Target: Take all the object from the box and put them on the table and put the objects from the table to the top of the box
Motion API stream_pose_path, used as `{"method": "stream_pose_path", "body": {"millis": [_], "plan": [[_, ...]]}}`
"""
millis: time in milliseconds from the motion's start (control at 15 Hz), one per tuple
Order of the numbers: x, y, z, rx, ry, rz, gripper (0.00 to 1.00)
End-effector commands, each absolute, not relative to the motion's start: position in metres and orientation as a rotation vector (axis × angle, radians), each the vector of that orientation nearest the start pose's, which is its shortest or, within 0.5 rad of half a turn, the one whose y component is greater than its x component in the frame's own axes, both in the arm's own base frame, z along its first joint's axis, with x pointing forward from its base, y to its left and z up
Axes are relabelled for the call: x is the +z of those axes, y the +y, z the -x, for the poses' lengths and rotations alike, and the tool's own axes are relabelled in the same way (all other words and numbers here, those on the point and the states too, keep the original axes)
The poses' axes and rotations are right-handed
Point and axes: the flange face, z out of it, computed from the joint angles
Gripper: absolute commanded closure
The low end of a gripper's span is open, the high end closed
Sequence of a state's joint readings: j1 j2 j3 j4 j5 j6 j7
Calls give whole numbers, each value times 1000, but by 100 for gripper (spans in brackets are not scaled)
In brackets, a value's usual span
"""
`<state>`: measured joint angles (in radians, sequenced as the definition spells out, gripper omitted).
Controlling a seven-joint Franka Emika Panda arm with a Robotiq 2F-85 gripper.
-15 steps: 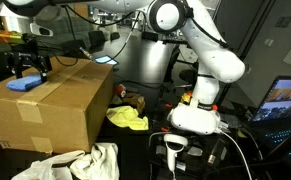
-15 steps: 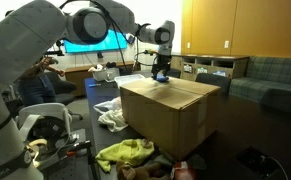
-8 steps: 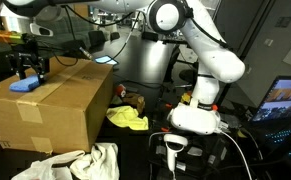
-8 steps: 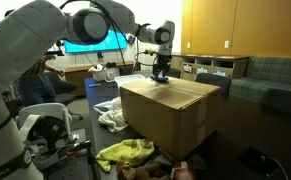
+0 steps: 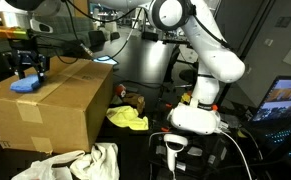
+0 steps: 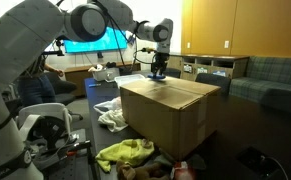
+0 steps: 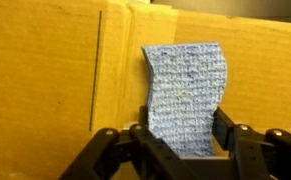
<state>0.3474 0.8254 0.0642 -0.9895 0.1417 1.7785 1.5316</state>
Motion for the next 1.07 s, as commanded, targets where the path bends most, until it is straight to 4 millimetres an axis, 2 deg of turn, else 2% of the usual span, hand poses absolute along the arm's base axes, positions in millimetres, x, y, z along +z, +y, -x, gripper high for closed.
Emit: {"method": "stream_pose_path", "body": {"millis": [0,200,533,1000], "plan": [[374,298,-678,327,1552,2637,62],[368,294,-653,356,1455,2697,62],[368,286,-617,329,1346,2734,62],[376,248,-566,221,1239,2691,62]]}}
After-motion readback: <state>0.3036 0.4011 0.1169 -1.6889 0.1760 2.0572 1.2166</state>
